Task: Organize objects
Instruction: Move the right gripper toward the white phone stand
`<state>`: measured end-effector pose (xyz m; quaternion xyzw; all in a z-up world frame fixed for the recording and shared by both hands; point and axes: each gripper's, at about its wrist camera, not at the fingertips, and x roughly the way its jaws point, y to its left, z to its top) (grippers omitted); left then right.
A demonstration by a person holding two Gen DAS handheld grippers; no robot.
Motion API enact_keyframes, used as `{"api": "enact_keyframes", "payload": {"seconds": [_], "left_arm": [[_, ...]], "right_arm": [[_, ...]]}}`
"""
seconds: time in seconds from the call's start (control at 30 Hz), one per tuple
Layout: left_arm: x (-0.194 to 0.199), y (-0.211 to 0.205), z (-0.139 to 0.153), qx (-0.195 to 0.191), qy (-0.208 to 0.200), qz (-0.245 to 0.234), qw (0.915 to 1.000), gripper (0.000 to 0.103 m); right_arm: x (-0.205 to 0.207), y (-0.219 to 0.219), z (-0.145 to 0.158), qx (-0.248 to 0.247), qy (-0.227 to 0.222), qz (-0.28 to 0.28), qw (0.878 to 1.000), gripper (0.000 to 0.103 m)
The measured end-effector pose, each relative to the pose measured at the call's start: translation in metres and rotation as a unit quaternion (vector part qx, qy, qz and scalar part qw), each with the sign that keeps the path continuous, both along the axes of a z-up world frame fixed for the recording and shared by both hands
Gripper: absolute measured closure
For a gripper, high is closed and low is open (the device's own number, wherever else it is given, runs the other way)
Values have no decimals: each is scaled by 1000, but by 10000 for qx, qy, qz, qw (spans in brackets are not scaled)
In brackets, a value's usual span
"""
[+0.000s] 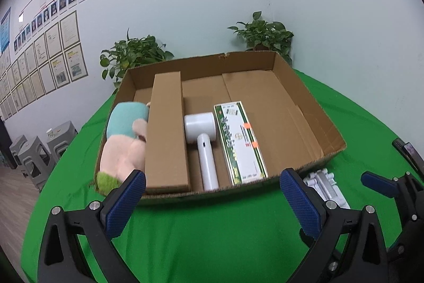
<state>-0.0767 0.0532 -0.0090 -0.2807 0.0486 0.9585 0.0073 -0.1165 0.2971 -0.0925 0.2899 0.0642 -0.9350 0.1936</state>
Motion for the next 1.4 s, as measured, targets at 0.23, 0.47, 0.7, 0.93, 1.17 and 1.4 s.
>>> {"api": "enact_keyframes", "payload": {"seconds": [0.23,0.47,0.7,0.93,1.17,1.4], "left_arm": [[22,-1,-12,-89,-105,348,9993,1],[30,-8,-18,-18,-175,577,9982,1],[28,-13,-23,98,-221,659,9975,1],[17,-18,-39,167,-455,600,9970,1],[2,-14,-66,309,-833,444,9951,1],[-1,-14,-75,422,-997,297,9937,1]], "right_arm": [[8,3,-3,-70,-94,-34,9999,1],[11,1,-6,-81,-147,29,9999,1],[9,5,-7,-96,-118,21,9999,1],[-18,36,-30,3,-548,-398,9977,1],[-49,51,-60,259,-1156,-593,9912,2],[-49,41,-76,768,-1157,-609,9884,38]]}}
